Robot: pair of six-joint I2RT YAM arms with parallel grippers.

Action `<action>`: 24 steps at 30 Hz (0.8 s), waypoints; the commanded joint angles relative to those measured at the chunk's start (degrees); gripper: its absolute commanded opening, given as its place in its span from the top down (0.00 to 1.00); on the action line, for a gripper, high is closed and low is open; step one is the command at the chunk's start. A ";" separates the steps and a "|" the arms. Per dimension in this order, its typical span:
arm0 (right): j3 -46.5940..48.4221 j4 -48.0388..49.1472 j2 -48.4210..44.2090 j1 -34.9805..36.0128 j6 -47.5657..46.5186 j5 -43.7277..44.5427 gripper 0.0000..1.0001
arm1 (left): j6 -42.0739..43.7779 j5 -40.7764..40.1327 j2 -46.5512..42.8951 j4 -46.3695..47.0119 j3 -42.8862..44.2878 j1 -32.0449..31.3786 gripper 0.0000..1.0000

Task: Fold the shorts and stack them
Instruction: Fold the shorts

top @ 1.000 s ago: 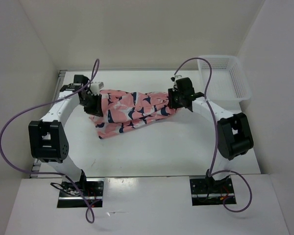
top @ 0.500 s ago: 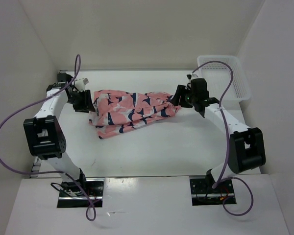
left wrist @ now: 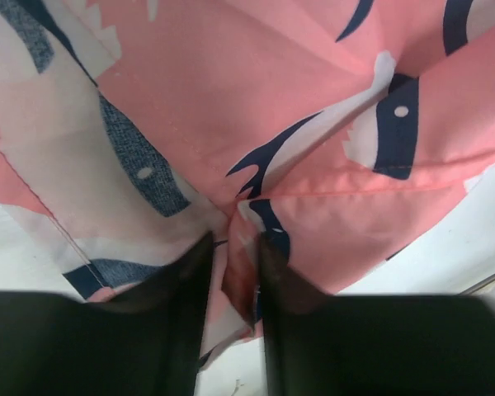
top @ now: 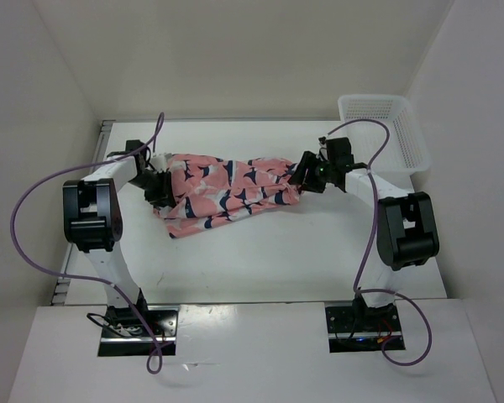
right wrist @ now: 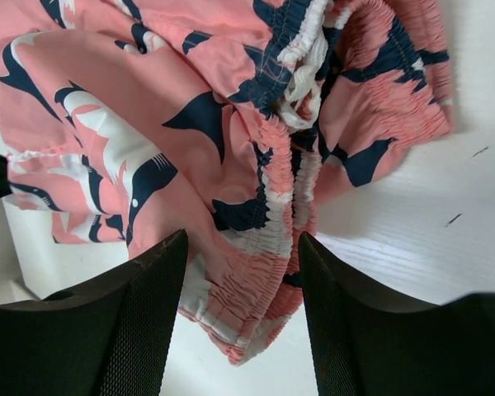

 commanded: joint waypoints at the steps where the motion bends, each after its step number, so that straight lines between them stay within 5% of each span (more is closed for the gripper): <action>1: 1.23 -1.85 -2.39 0.22 1.19 -2.68 0.38 | 0.21 2.49 0.88 0.54 -0.55 0.39 0.71; 3: 1.23 -3.45 -2.39 0.22 1.19 -3.29 0.38 | 0.21 2.49 0.88 0.54 0.16 0.39 0.87; 7: -0.70 -5.39 -4.14 0.22 0.58 -3.29 0.35 | 0.21 2.49 0.27 0.54 0.77 0.39 1.00; 20: -7.21 -2.76 -3.36 0.22 5.93 -9.61 0.31 | 0.21 3.80 -5.18 -1.13 -2.13 0.92 1.00; 24: -6.16 -2.22 -0.47 0.22 5.94 -13.04 0.43 | 0.21 6.26 -5.80 -3.06 -0.73 2.67 1.00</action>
